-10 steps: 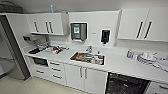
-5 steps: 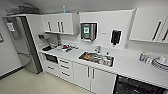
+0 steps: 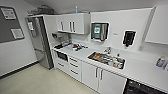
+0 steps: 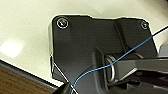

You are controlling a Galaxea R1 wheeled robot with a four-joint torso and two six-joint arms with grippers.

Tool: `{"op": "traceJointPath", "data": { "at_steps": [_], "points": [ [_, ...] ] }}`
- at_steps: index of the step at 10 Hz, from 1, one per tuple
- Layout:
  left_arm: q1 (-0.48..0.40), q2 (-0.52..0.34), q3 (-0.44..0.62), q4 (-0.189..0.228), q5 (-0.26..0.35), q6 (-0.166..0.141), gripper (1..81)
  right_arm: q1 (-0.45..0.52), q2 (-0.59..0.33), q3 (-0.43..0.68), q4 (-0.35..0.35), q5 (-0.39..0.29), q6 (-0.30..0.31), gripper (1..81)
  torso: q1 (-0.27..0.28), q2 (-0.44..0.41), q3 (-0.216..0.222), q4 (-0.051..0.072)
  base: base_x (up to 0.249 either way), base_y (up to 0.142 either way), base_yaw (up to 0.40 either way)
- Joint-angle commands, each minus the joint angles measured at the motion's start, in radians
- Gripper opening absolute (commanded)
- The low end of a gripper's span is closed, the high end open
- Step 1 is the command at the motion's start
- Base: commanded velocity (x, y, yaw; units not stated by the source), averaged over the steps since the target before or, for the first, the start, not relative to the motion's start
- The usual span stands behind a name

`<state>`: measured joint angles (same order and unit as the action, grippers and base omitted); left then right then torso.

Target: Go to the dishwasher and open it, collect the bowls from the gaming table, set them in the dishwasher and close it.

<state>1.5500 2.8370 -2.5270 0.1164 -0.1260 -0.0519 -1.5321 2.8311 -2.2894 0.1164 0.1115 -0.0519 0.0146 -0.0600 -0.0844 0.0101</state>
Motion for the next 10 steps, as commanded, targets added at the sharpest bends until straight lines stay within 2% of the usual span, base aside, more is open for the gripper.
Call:
{"op": "traceJointPath", "data": {
  "at_steps": [1,10],
  "points": [
    [-0.038,-0.017,0.002,0.008,0.048,0.004,81.1,0.046,-0.002,0.007,-0.015,-0.053,-0.003,81.1,0.000,0.000,0.000,0.000,0.000,0.000,0.298],
    [-0.035,-0.016,0.001,0.002,0.032,0.004,81.1,0.043,0.009,-0.016,-0.018,-0.052,-0.003,81.1,0.000,0.000,0.000,0.000,0.000,0.000,0.300]
  ]
}}
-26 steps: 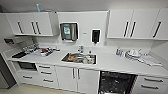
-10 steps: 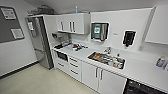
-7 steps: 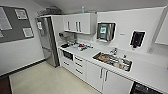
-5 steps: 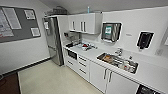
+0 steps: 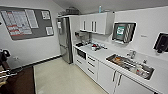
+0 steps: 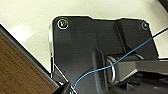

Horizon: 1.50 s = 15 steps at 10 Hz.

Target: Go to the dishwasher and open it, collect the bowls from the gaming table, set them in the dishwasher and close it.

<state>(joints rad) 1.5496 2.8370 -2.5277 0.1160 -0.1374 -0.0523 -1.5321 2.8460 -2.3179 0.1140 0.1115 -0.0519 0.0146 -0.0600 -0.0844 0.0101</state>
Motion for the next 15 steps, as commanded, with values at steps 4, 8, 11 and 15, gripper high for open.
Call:
{"op": "traceJointPath", "data": {
  "at_steps": [4,8,11,15],
  "points": [
    [-0.033,-0.014,-0.002,0.001,0.042,0.005,81.1,0.043,-0.006,0.011,-0.017,-0.053,-0.003,81.1,0.000,0.000,0.000,0.000,0.000,0.000,0.302],
    [-0.035,-0.019,-0.003,0.001,0.042,0.002,81.1,0.063,-0.009,0.011,-0.017,-0.059,-0.003,81.1,0.000,0.000,0.000,0.000,0.000,0.000,0.302],
    [-0.035,-0.019,-0.003,0.004,0.042,0.003,81.1,0.068,-0.011,0.012,-0.017,-0.073,-0.003,81.1,0.000,0.000,0.000,0.000,0.000,0.000,0.302],
    [-0.035,-0.019,-0.003,0.007,0.044,0.003,81.1,0.054,-0.006,0.011,-0.017,-0.078,-0.003,81.1,0.000,0.000,0.000,0.000,0.000,0.000,0.302]
  ]
}}
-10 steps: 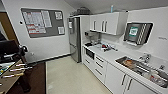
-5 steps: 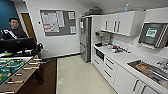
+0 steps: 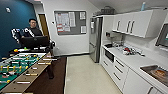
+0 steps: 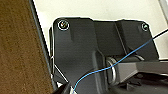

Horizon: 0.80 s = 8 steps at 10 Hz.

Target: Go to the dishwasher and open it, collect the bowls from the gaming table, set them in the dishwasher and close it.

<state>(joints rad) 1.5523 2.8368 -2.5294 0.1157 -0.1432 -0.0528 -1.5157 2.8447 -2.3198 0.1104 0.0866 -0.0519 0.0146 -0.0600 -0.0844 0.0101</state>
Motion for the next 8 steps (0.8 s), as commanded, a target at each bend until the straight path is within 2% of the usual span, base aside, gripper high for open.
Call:
{"op": "traceJointPath", "data": {
  "at_steps": [1,8],
  "points": [
    [-0.037,-0.017,-0.002,0.007,0.050,0.004,81.1,0.041,-0.005,0.013,-0.012,-0.053,-0.003,81.1,0.000,0.000,0.000,0.000,0.000,0.000,0.303],
    [-0.037,-0.020,-0.006,-0.002,0.050,0.004,81.1,0.038,0.000,0.013,-0.021,-0.044,-0.003,81.1,0.000,0.000,0.000,0.000,0.000,0.000,0.303]
  ]
}}
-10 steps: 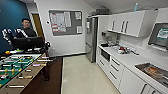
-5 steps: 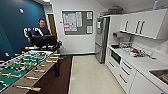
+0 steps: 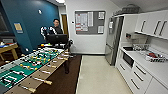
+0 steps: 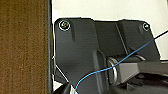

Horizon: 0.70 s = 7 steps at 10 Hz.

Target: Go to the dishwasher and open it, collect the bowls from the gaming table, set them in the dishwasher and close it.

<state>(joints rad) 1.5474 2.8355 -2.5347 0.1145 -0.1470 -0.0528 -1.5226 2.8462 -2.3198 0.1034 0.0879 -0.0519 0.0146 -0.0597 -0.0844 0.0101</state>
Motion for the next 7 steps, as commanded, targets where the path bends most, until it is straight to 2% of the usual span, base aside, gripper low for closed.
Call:
{"op": "traceJointPath", "data": {
  "at_steps": [1,7],
  "points": [
    [-0.033,-0.019,-0.001,-0.001,0.053,0.004,81.1,0.044,-0.002,0.013,-0.014,-0.045,-0.003,81.1,0.000,0.000,0.000,0.000,0.000,0.000,0.303],
    [-0.033,-0.022,-0.012,0.001,0.052,0.002,81.1,0.072,0.020,0.014,-0.018,-0.057,-0.002,81.1,0.000,0.000,0.000,0.000,0.000,0.000,0.303]
  ]
}}
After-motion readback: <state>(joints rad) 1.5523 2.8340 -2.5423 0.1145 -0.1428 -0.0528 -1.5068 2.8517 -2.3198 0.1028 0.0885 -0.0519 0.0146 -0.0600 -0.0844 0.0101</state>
